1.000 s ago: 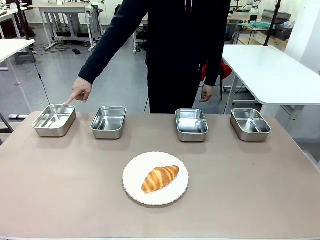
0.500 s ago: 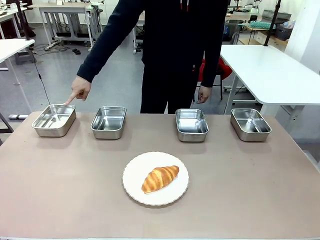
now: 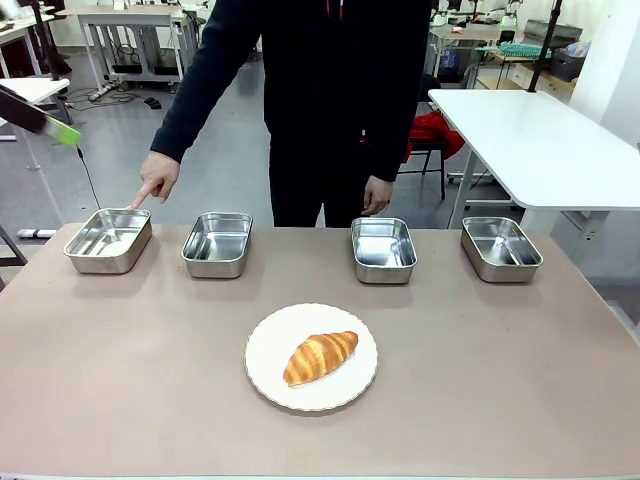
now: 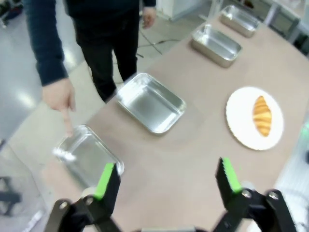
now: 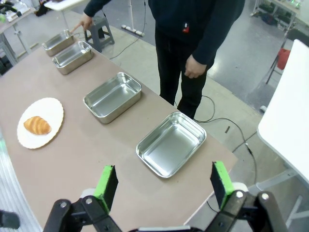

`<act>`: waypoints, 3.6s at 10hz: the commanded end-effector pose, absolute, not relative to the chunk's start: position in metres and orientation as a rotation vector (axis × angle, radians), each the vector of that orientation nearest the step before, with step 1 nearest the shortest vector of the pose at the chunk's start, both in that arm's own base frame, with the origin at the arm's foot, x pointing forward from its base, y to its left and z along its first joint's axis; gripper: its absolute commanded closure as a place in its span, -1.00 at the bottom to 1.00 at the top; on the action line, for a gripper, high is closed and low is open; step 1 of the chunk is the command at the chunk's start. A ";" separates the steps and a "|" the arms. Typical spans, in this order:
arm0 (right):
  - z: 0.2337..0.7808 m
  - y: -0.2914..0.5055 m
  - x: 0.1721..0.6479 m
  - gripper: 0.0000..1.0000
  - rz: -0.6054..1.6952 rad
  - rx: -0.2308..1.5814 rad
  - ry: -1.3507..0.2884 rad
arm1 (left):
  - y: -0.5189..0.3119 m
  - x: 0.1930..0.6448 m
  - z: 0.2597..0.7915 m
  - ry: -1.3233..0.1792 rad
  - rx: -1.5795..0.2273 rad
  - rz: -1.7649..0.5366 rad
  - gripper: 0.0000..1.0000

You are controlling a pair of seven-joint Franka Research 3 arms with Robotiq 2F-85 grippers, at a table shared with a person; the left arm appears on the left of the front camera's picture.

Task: Place the bread in the container.
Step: Place the Butter Roll into the Airtight Container indicated by the human.

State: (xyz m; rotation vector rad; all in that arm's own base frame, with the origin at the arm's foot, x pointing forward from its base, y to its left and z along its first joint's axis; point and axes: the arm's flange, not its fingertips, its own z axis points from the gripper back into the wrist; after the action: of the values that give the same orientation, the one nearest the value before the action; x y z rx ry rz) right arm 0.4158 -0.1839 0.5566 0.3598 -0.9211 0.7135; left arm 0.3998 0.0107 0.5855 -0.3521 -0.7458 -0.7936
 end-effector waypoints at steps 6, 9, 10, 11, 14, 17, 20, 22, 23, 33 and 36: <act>0.558 -0.184 0.417 -1.00 0.718 0.362 -0.934 | -0.223 0.328 0.422 -0.423 -0.128 -0.945 -1.00; 0.558 -0.184 0.417 -1.00 0.718 0.362 -0.934 | -0.241 0.327 0.424 -0.393 -0.159 -0.985 -1.00; 0.558 -0.184 0.417 -1.00 0.718 0.362 -0.934 | -0.241 0.327 0.424 -0.393 -0.159 -0.985 -1.00; 0.558 -0.184 0.417 -1.00 0.718 0.362 -0.934 | -0.241 0.327 0.424 -0.393 -0.159 -0.985 -1.00; 0.558 -0.184 0.417 -1.00 0.718 0.362 -0.934 | -0.267 0.332 0.412 -0.401 -0.171 -1.034 -1.00; 0.558 -0.184 0.417 -1.00 0.718 0.362 -0.934 | -0.328 0.356 0.395 -0.350 -0.146 -0.968 -1.00; 0.558 -0.184 0.417 -1.00 0.718 0.362 -0.934 | -0.366 0.355 0.377 -0.300 -0.144 -0.947 -1.00; 0.558 -0.184 0.417 -1.00 0.718 0.362 -0.934 | -0.380 0.350 0.375 -0.228 -0.175 -0.965 -1.00; 0.558 -0.184 0.417 -1.00 0.718 0.362 -0.934 | -0.384 0.347 0.374 -0.206 -0.191 -0.967 -1.00; 0.558 -0.184 0.417 -1.00 0.718 0.362 -0.934 | -0.405 0.348 0.319 -0.127 -0.131 -1.039 -1.00; 0.558 -0.184 0.417 -1.00 0.718 0.362 -0.934 | -0.405 0.349 0.316 -0.145 -0.130 -1.055 -1.00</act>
State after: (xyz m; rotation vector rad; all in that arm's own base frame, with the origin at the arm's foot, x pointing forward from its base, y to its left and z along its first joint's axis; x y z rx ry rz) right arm 0.4159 -0.1843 0.5559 0.3580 -0.9171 0.7122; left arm 0.3487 -0.3997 0.3195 -0.1414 -0.1322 -1.0564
